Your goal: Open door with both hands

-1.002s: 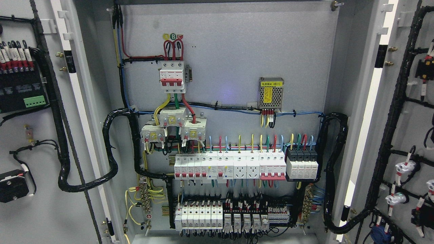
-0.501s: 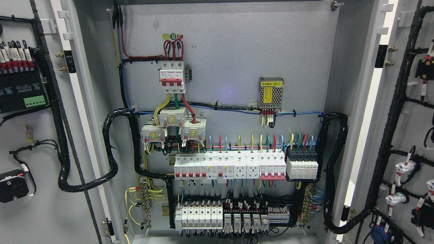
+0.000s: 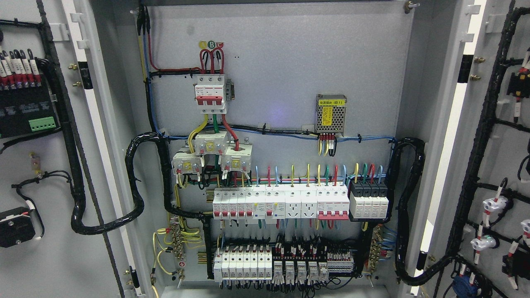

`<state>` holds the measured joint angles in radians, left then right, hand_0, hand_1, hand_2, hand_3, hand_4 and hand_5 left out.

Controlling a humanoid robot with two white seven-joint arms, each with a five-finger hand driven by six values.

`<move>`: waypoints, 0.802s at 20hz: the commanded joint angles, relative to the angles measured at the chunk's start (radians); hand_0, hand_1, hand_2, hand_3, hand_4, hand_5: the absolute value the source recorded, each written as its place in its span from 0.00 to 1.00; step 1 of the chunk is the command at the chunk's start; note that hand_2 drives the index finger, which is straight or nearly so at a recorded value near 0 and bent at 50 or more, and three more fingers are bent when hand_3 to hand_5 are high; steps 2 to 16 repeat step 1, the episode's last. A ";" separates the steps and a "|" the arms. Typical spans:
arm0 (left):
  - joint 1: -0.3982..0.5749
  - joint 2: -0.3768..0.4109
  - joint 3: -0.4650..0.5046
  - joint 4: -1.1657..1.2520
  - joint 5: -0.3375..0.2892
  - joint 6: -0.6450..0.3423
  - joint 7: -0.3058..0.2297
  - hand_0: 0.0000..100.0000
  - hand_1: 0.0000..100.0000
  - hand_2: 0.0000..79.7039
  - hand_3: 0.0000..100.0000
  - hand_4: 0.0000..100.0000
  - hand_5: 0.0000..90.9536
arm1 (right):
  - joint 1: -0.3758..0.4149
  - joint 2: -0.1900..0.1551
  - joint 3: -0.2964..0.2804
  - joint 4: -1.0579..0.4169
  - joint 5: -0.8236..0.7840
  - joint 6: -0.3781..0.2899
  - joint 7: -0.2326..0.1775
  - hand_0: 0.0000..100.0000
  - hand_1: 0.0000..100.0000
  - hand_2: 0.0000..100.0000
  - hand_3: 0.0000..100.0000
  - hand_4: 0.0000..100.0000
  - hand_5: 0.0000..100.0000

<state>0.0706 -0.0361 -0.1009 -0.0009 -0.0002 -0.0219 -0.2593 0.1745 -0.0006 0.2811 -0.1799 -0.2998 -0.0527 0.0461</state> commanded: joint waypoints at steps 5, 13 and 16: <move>0.000 -0.001 0.001 -0.014 -0.031 0.000 0.000 0.00 0.00 0.00 0.00 0.03 0.00 | 0.000 0.005 0.001 0.002 0.002 0.001 0.000 0.00 0.00 0.00 0.00 0.00 0.00; 0.000 -0.001 0.001 -0.014 -0.031 0.000 0.000 0.00 0.00 0.00 0.00 0.03 0.00 | 0.000 0.005 0.001 0.002 0.002 0.001 0.000 0.00 0.00 0.00 0.00 0.00 0.00; 0.000 -0.001 0.001 -0.014 -0.031 0.000 0.000 0.00 0.00 0.00 0.00 0.03 0.00 | 0.000 0.005 0.001 0.002 0.002 0.001 0.000 0.00 0.00 0.00 0.00 0.00 0.00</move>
